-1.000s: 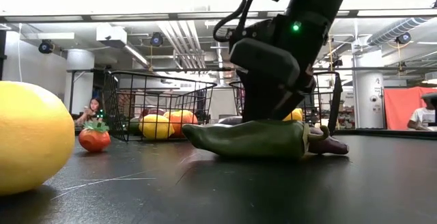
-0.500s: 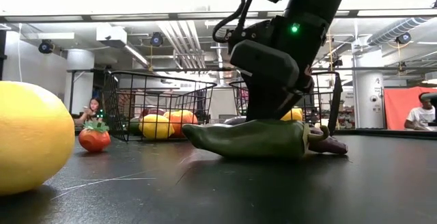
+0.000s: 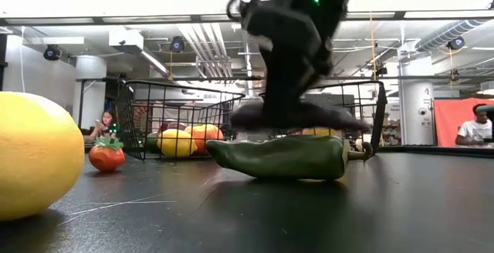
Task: Sort produce into baskets
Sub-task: Put the eggplant into the right black wire basket
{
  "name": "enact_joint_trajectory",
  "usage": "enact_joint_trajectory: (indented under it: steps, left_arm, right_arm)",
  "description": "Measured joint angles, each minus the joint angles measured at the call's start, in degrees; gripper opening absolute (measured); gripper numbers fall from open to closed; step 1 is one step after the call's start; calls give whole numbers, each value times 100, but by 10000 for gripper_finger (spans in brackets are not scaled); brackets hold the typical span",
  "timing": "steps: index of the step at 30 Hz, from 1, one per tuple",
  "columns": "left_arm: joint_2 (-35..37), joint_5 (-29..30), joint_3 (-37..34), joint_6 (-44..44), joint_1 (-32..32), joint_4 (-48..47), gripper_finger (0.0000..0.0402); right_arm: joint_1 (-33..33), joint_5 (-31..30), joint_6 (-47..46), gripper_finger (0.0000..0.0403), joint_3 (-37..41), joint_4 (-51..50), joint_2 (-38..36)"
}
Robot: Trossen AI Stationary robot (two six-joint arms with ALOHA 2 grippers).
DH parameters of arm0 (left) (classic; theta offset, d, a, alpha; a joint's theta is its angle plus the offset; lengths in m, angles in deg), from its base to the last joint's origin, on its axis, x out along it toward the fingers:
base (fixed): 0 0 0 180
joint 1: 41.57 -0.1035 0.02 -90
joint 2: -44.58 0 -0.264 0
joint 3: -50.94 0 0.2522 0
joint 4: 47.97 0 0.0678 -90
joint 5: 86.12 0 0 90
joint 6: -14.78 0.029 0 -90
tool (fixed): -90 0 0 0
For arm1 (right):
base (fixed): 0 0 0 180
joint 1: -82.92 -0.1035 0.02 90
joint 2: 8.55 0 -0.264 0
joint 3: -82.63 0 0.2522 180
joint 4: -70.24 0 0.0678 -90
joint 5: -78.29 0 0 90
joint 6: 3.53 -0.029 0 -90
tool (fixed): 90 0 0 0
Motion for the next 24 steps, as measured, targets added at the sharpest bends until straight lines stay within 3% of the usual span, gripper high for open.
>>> enact_joint_trajectory:
  steps: [15, 24]
  left_arm:
    - [0, -1, 0, -5, -1, 15, 249]
    - [0, -2, -2, -110, -1, 25, 249]
  right_arm:
    - [692, -45, 1634, 180, -1759, -1459, -501]
    - [1906, -62, 2324, 180, -1546, -2153, -1058]
